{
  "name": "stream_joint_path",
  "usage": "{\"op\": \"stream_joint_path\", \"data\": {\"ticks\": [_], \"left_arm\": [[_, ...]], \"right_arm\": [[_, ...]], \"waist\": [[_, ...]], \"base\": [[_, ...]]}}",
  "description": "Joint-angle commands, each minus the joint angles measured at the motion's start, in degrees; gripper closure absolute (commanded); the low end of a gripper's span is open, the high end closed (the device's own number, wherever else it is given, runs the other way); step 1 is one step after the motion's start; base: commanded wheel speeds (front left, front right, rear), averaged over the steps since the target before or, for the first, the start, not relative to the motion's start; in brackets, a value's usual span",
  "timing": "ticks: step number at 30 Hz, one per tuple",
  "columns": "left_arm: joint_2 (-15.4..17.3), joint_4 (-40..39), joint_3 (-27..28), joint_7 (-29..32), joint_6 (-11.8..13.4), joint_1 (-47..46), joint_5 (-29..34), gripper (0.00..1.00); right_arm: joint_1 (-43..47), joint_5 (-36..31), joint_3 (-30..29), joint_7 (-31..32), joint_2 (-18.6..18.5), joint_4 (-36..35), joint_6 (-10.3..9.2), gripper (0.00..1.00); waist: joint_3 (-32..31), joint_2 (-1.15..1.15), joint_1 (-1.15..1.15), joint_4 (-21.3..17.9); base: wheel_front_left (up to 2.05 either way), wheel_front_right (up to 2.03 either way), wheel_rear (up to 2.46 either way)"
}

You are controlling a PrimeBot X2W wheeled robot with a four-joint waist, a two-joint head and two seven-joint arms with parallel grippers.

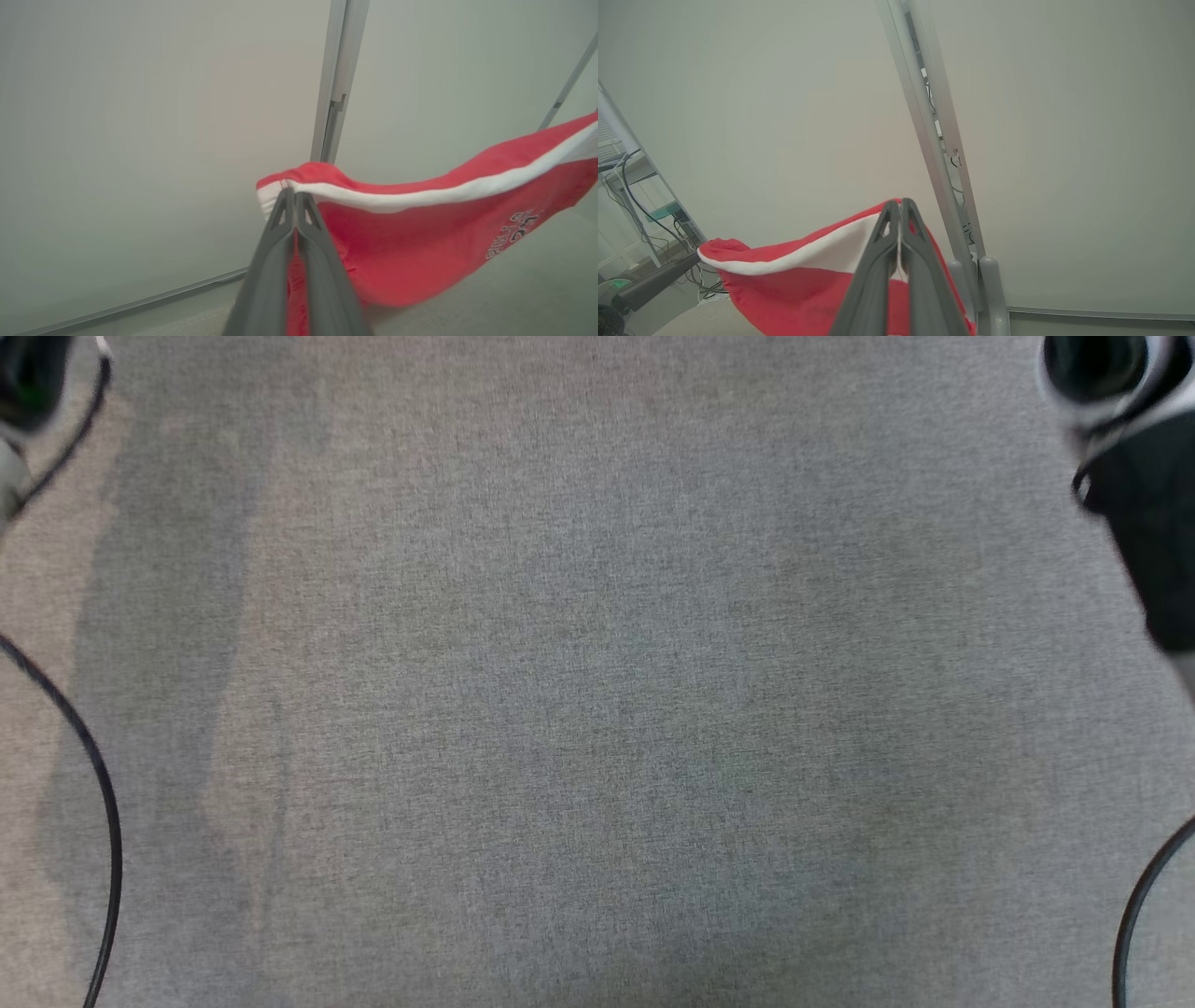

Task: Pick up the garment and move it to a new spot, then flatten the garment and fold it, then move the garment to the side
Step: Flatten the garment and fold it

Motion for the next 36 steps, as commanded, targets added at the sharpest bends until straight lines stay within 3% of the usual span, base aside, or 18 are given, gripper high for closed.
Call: {"op": "stream_joint_path", "data": {"ticks": [1, 5, 13, 18, 24, 25, 28, 36], "left_arm": [[0.9, -1.3, 0.7, -0.64, -0.27, 2.74, -0.41, 1.0], [2.8, -7.17, 4.44, -0.93, 0.45, 10.82, 1.4, 1.0], [4.68, -25.31, 20.63, -0.94, 6.08, 34.81, 11.74, 1.0], [1.41, -34.38, 29.74, -0.94, 7.87, 53.76, 16.93, 1.0], [-3.77, -38.68, 36.52, -0.95, 6.78, 68.54, 20.03, 1.0], [-3.77, -38.68, 36.52, -0.95, 6.78, 68.54, 20.03, 1.0], [-7.77, -39.36, 39.69, -0.95, 5.61, 76.02, 21.88, 1.0], [-12.01, -38.52, 43.72, -0.95, 4.47, 84.15, 24.85, 1.0]], "right_arm": [[3.18, 0.49, 0.72, -0.08, -1.03, -1.84, 0.01, 1.0], [12.05, 1.67, 0.54, -0.08, -2.88, -8.69, 0.01, 1.0], [31.44, 1.72, -1.64, -0.08, -5.35, -20.38, 0.01, 1.0], [43.89, -0.07, -3.04, -0.08, -5.18, -25.28, 0.01, 1.0], [52.86, -1.24, -3.9, -0.08, -4.93, -28.03, 0.01, 1.0], [52.86, -1.24, -3.9, -0.08, -4.93, -28.03, 0.01, 1.0], [59.26, -1.21, -5.89, -0.09, -5.24, -29.62, 0.01, 1.0], [68.74, -0.72, -6.02, -0.09, -6.46, -31.67, 0.01, 1.0]], "waist": [[-1.46, 0.0, 0.0, -0.09], [-4.46, 0.0, 0.0, 0.32], [-11.17, 0.0, 0.0, 1.12], [-16.05, 0.0, 0.0, 0.84], [-20.94, 0.0, 0.0, 0.84], [-20.94, 0.0, 0.0, 0.84], [-23.99, 0.0, 0.0, 1.83], [-27.94, 0.0, 0.0, 3.3]], "base": [[0.0, 0.0, 0.0], [0.0, 0.0, 0.0], [0.0, 0.0, 0.0], [0.0, 0.0, 0.0], [0.0, 0.0, 0.0], [0.0, 0.0, 0.0], [0.0, 0.0, 0.0], [0.0, 0.0, 0.0]]}}
